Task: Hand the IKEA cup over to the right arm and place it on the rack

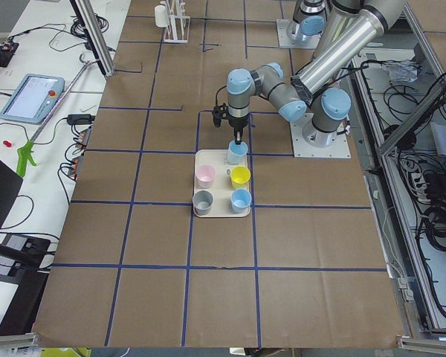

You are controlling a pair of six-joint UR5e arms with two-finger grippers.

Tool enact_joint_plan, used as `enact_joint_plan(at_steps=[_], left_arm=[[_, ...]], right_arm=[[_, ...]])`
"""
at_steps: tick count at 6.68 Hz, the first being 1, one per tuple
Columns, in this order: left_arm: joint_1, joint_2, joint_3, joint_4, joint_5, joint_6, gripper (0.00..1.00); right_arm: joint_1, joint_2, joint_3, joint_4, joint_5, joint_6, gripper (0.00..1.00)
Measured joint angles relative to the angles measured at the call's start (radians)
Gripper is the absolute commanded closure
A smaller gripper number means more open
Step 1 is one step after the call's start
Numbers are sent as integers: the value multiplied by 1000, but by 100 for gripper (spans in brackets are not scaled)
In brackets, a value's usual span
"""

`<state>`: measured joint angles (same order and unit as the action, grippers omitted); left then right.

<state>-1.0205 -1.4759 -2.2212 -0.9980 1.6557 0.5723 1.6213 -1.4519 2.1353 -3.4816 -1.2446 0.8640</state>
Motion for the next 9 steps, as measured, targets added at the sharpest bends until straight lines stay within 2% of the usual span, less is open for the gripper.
enact_joint_plan(at_steps=[2,4,5,6,7,9], left_arm=[[-15,6,213,-208,-32,6,100],[-31,-68,492,-409,-133,17,100],[-38,-111,588,-444,-242,25,100],[-41,-130,632,-448,-395,31,100],[-43,-138,643,-418,-569,36,100],[-55,-136,596,-257,-879,45,100]], right_arm=[[27,-29,56,-5,10,184,0],[33,-40,77,-12,12,322,0],[34,-43,79,-17,12,400,0],[34,-50,79,-23,11,448,0],[34,-55,80,-22,7,462,0],[34,-56,80,-16,1,466,0]])
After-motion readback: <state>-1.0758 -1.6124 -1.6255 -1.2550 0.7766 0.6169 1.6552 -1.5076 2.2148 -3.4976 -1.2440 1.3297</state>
